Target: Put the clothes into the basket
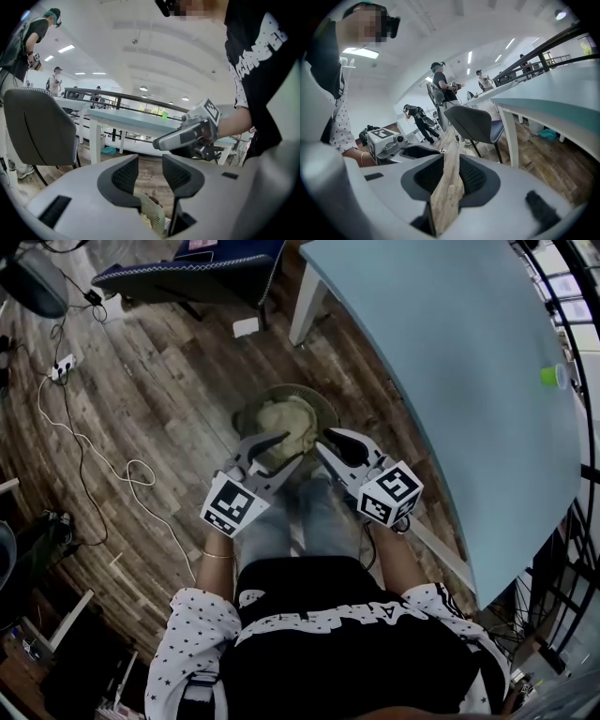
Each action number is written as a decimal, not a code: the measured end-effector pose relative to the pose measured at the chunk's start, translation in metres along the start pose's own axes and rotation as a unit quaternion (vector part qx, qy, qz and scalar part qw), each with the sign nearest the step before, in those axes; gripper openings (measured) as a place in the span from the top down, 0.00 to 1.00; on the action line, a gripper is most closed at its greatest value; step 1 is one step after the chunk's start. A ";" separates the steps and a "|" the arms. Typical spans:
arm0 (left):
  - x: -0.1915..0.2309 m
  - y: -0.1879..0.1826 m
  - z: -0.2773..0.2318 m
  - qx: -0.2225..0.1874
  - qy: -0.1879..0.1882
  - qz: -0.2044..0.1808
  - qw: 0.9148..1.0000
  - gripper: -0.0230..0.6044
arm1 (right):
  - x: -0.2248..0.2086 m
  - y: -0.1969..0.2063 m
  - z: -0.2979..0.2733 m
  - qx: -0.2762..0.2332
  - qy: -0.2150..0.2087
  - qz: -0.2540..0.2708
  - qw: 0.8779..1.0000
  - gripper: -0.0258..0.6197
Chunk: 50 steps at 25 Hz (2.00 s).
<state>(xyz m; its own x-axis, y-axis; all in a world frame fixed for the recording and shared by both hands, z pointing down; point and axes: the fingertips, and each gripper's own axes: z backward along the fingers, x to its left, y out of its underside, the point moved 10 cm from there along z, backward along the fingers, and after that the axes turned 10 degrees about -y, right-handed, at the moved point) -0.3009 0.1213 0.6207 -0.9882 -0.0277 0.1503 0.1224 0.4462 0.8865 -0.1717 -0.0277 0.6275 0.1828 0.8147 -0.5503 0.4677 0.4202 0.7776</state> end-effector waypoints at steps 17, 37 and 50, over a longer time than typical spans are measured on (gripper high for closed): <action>-0.013 -0.064 0.002 -0.044 0.017 -0.074 0.996 0.92 | 0.024 -0.038 0.038 -0.048 0.039 0.026 0.998 0.90; -0.060 -0.180 0.028 -0.142 0.061 -0.125 0.980 0.92 | 0.090 -0.123 0.088 -0.128 0.076 0.099 0.984 0.91; -0.077 -0.229 0.043 -0.162 0.053 -0.189 0.967 0.92 | 0.116 -0.174 0.121 -0.163 0.121 0.173 0.964 0.91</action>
<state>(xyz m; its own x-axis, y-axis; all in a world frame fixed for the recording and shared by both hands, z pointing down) -0.2573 0.0593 0.3871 -0.9548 -0.2343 -0.1827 -0.2069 0.0832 0.9748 -0.1276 -0.0546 0.3913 0.0544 0.9813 -0.1848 0.1115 0.1780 0.9777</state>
